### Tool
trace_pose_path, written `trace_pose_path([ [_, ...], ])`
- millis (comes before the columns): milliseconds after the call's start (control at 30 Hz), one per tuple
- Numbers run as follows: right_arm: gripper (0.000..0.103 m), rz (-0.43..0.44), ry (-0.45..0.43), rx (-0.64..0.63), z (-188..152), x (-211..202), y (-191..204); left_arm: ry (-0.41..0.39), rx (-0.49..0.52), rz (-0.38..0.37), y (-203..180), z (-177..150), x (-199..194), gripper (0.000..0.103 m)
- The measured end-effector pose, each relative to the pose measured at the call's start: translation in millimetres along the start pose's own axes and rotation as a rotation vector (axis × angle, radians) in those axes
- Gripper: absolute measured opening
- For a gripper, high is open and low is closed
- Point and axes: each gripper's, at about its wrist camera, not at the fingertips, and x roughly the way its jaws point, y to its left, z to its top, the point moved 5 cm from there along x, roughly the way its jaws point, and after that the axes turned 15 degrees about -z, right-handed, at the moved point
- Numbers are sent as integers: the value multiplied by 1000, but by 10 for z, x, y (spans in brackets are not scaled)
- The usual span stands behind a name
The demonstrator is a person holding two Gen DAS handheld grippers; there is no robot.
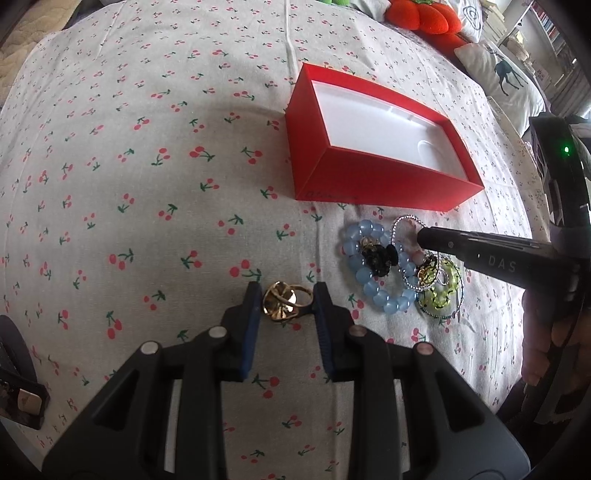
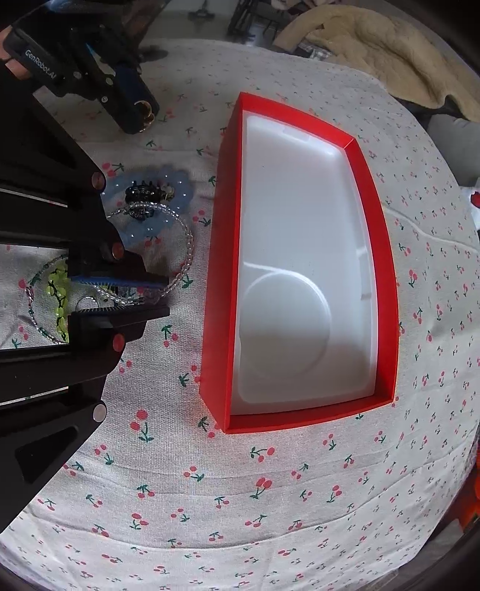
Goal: Organize jewelry
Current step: 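Place gold ring in red box with left tool while right places silver bracelet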
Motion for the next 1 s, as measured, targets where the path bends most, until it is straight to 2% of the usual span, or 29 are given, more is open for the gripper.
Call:
trace_pose_path([
  [267, 9, 15, -63, -24, -49, -326, 87, -29, -8, -8, 16, 40, -113, 30],
  [533, 9, 78, -139, -16, -144, -576, -6, -64, -12, -13, -6, 109, -199, 30],
  [867, 9, 134, -201, -12, -68, -819, 108, -99, -10, -32, -131, 267, -258, 30],
  [1000, 9, 151, -231, -8, -29, -944, 100, -116, 2, -63, -199, 387, -283, 30],
])
